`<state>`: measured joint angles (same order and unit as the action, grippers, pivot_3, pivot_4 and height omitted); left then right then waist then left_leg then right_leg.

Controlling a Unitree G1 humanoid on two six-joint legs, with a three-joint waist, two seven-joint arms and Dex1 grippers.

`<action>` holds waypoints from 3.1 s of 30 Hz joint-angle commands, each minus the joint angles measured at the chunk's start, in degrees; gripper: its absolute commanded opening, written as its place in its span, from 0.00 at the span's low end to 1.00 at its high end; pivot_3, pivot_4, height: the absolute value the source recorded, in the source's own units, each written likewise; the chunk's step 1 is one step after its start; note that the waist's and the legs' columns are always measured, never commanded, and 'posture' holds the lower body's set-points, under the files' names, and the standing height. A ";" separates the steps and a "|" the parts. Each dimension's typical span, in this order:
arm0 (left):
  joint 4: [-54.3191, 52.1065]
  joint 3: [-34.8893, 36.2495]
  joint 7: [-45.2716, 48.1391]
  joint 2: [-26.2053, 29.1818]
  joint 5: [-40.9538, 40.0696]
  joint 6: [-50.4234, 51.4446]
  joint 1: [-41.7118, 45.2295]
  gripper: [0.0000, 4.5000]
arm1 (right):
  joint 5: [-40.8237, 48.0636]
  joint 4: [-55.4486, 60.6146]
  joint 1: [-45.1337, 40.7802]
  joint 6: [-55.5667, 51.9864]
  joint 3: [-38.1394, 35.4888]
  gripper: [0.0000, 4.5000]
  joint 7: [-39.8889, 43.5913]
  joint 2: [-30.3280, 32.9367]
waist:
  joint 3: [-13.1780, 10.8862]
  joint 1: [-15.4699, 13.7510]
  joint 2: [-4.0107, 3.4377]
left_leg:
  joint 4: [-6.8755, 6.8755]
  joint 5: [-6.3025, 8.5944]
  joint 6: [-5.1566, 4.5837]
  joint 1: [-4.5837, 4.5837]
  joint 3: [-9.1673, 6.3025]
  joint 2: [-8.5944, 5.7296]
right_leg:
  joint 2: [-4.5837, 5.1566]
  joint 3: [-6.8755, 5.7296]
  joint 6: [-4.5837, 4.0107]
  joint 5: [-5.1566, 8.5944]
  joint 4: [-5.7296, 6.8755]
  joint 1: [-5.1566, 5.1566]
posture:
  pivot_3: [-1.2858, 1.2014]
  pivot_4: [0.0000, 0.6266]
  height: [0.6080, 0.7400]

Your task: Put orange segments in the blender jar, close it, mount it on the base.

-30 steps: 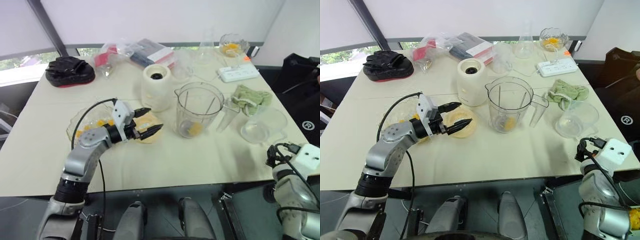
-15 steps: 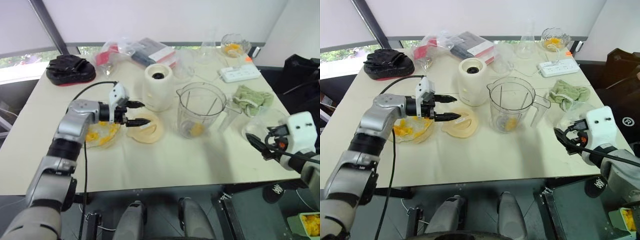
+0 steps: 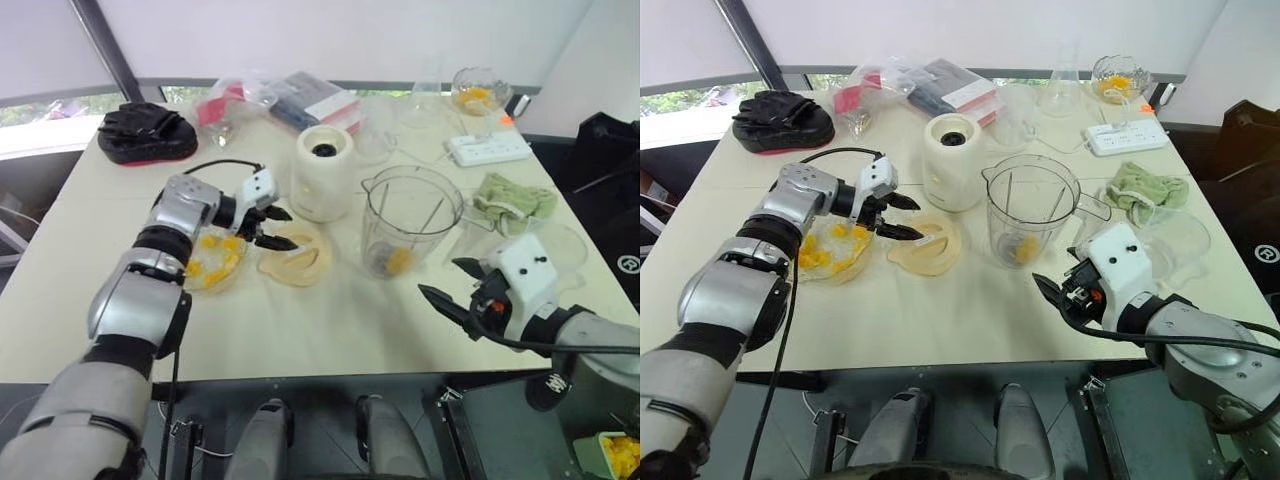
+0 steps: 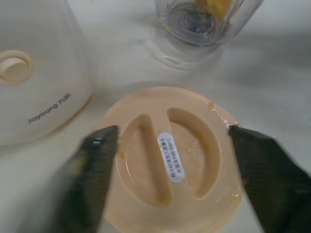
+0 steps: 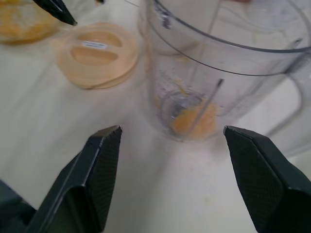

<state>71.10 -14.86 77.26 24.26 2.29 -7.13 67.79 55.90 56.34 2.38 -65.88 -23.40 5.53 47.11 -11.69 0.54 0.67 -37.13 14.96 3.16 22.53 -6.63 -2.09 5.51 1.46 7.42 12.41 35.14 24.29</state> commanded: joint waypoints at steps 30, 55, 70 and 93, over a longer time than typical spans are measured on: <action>5.90 -2.88 -15.62 -7.70 17.06 -0.65 -0.68 0.50 | 10.73 3.66 6.76 8.77 -0.10 0.79 -16.67 4.81 | 0.10 0.03 0.11 | -0.06 0.00 0.00 -0.09 0.00 0.00 | 0.00 0.01 0.02 -0.02 0.16 -0.03 | 0.52 0.24 1.00; 3.71 4.51 -7.87 -7.59 11.49 0.46 6.96 0.06 | 0.75 -1.28 5.12 13.61 7.31 0.79 -22.20 0.56 | 0.27 -0.01 0.41 | -0.18 0.00 0.00 -0.10 0.00 -0.02 | 0.00 0.00 0.03 -0.03 0.13 -0.17 | 0.52 0.24 1.00; -5.14 8.36 6.88 -3.70 4.04 -0.13 10.23 0.06 | -21.30 -17.29 -6.93 12.15 15.27 0.79 -22.64 -10.74 | 0.28 0.34 0.39 | -0.11 0.00 -0.01 -0.12 0.00 -0.01 | -0.02 0.01 0.03 -0.03 0.18 -0.08 | 0.52 0.24 1.00; -9.29 9.26 6.34 4.19 1.41 2.06 12.49 0.06 | -36.69 -29.64 -15.81 17.46 15.20 0.27 -16.40 -25.98 | 0.28 0.60 0.34 | -0.09 0.00 -0.01 -0.13 0.00 -0.01 | -0.03 0.02 0.03 -0.03 0.38 0.04 | 0.52 0.24 1.00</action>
<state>62.74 -7.60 84.10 26.83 5.45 -5.12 76.54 21.48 26.85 -13.58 -48.54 -7.05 -10.27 20.84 -11.40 1.15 1.01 -37.23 14.97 3.15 22.39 -6.64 -2.10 5.48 1.48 7.45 12.39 35.58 24.33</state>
